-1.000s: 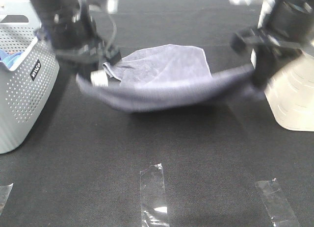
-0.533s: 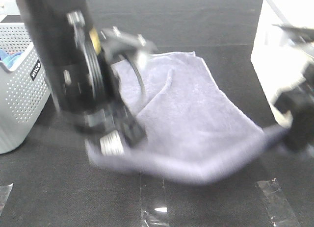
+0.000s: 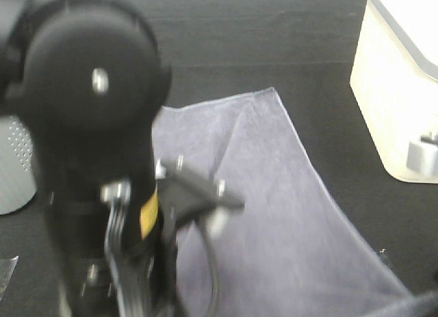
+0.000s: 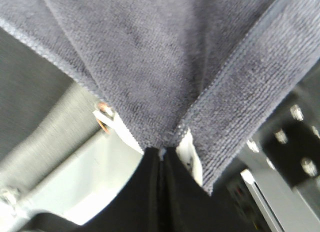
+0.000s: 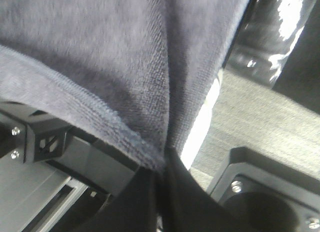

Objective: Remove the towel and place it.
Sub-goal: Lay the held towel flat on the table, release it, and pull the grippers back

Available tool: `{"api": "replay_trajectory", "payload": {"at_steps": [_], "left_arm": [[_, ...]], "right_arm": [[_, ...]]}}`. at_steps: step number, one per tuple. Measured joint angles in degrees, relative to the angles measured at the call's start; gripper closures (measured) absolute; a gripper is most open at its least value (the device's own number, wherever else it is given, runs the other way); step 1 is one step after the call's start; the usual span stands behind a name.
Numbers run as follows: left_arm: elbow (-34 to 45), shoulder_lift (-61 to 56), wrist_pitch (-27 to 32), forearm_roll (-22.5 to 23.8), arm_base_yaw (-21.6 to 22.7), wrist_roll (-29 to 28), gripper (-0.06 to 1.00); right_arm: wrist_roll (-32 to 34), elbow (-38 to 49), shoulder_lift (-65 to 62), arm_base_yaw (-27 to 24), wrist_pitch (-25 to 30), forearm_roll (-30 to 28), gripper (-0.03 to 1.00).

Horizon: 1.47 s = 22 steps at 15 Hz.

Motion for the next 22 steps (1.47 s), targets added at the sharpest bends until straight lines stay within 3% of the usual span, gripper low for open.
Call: {"api": "replay_trajectory", "payload": {"at_steps": [2, 7, 8, 9, 10, 12, 13, 15, 18, 21, 22], "left_arm": [[2.86, 0.0, 0.0, -2.29, -1.26, -0.92, 0.94], [4.7, 0.0, -0.17, -2.41, -1.55, -3.44, 0.94], [4.7, 0.0, -0.17, -2.52, -1.55, -3.5, 0.93], [4.7, 0.0, -0.17, -2.64, -1.55, -3.5, 0.87], [4.7, 0.0, -0.17, -2.64, -1.55, -3.44, 0.8], [4.7, 0.0, -0.11, -2.64, -1.55, -2.12, 0.56], [4.7, 0.0, -0.06, -2.29, -1.55, -1.95, 0.39], [4.7, 0.0, -0.06, -0.4, -1.55, -1.95, 0.31], [2.06, 0.0, 0.0, 6.65, -1.55, -5.1, 0.3], [0.11, 0.0, 0.0, 21.6, -1.32, -11.86, 0.3], [-0.4, 0.0, -0.34, 24.41, -0.34, -13.24, 0.3]], "right_arm": [[0.0, 2.52, -1.55, 0.0, 0.0, 1.03, 0.97], [0.06, 3.67, -2.86, 0.0, 0.0, 1.49, 0.96], [0.11, 3.67, -2.86, 0.0, 0.0, 1.49, 0.92], [0.17, 3.67, -2.86, 0.0, 0.0, 1.43, 0.83], [0.69, 3.67, -2.86, 0.0, 0.0, 1.43, 0.67], [1.55, 3.67, -2.86, 0.0, 0.0, 1.38, 0.35], [1.55, 3.67, -2.86, 0.0, 0.0, 1.38, 0.25], [1.49, 3.67, -2.86, 0.0, 0.0, 0.97, 0.22], [1.49, 3.5, -2.86, 0.0, 0.0, -2.29, 0.21], [1.49, -0.06, -2.86, 0.0, -1.49, -4.64, 0.27], [1.49, -1.78, -2.86, 0.0, -3.95, -4.76, 0.29]]}}
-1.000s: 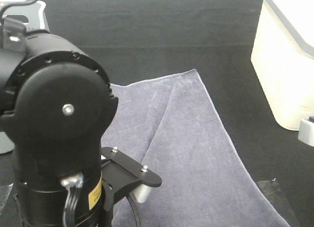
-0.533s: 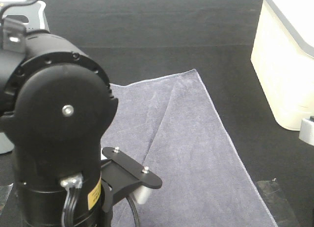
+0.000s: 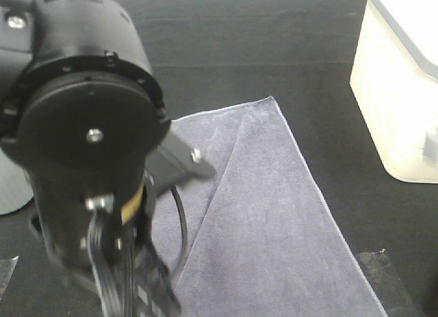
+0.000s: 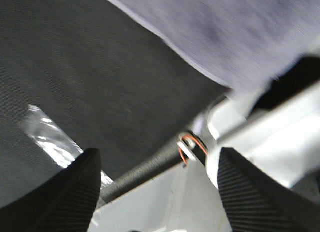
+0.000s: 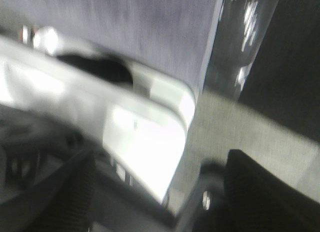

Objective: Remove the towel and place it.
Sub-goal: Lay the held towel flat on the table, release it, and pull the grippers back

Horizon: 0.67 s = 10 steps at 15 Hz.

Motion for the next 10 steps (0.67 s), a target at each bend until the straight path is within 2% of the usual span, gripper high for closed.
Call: {"api": "replay_trajectory", "payload": {"at_steps": [2, 7, 10], "left_arm": [[-1.2, 0.0, -4.41, 1.55, 5.16, -0.74, 0.3], [-2.86, 0.06, -23.2, 1.95, 22.92, 0.29, 0.3], [-2.86, 2.69, -31.05, 1.95, 31.8, 0.57, 0.32]], "right_arm": [[0.0, -3.61, 0.57, 0.0, -3.21, -0.17, 0.31], [0.0, -8.71, 5.04, 0.0, -3.95, -0.29, 0.31], [0.0, -8.82, 5.67, 0.0, -4.07, -0.34, 0.31]]}}
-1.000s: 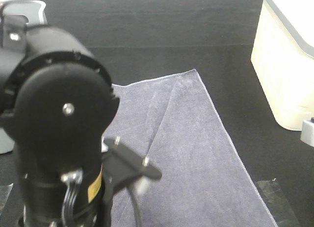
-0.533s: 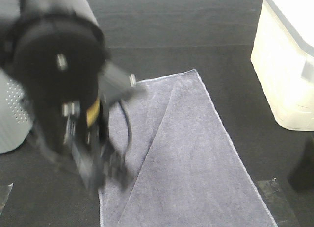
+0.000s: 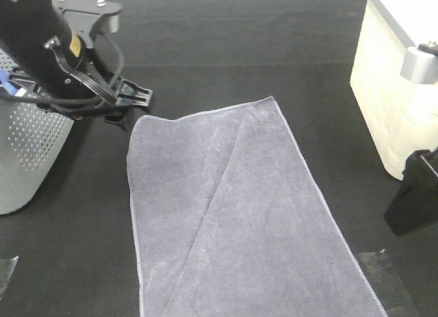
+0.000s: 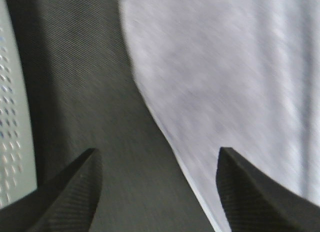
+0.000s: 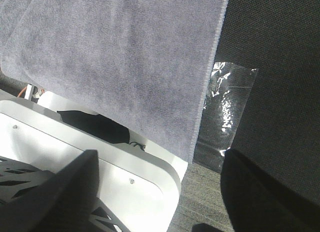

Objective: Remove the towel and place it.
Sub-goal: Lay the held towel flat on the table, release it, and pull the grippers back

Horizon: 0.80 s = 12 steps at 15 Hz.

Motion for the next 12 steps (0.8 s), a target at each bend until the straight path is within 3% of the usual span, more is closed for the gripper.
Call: {"api": "replay_trajectory", "payload": {"at_steps": [4, 7, 9, 12], "left_arm": [[-4.3, 9.45, -5.39, -0.29, 6.7, 1.83, 0.32], [-9.0, 14.32, -5.5, -0.34, 7.68, 3.78, 0.33], [-13.18, 18.62, -4.24, -0.97, 7.79, 4.76, 0.33], [-19.37, 23.95, 2.35, -1.2, 7.85, 6.76, 0.33]], "right_arm": [[0.0, 0.0, 0.06, 0.0, -0.52, 0.0, 0.31], [0.0, 0.0, 0.06, 0.0, -0.52, 0.0, 0.31], [0.0, 0.0, 0.06, 0.0, -0.52, 0.0, 0.31], [0.0, 0.0, 0.06, 0.0, -0.52, 0.0, 0.31]]}}
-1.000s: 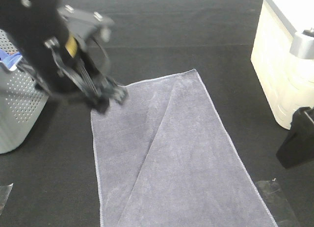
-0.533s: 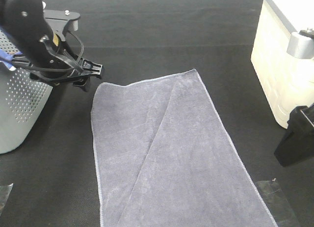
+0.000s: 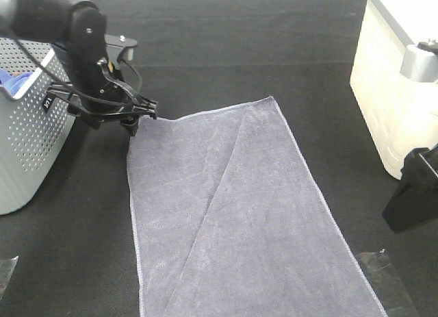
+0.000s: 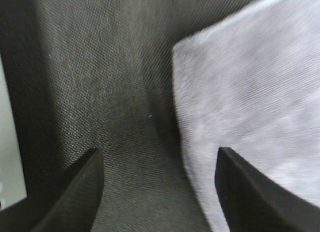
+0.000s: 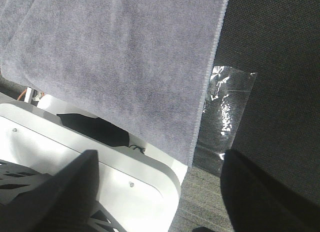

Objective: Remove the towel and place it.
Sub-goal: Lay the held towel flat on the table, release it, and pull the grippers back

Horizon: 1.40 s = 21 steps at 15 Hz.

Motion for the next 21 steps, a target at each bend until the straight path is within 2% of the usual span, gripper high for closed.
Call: {"api": "replay_trajectory", "payload": {"at_steps": [4, 8, 10, 16, 21], "left_arm": [[-4.87, 3.9, 4.47, -0.29, 0.0, 0.8, 0.33], [-5.67, 6.47, 4.58, -0.34, 0.69, 0.8, 0.33], [-5.67, 7.22, 4.13, -1.26, 2.69, 0.8, 0.34], [-5.73, 7.39, -3.38, -5.04, 3.55, 3.32, 0.38], [-5.73, 7.39, -6.53, -4.41, 3.55, 2.46, 0.38]], "right_arm": [[0.0, 0.0, 0.0, 0.0, 0.0, -0.29, 0.31], [0.0, 0.0, 0.0, 0.0, 0.0, -0.69, 0.31], [0.0, 0.0, 0.0, 0.0, 0.0, -0.74, 0.31], [0.06, 0.0, 0.0, 0.0, 0.0, -1.09, 0.31], [0.23, 0.0, 0.0, 0.0, 0.0, -1.09, 0.31]]}}
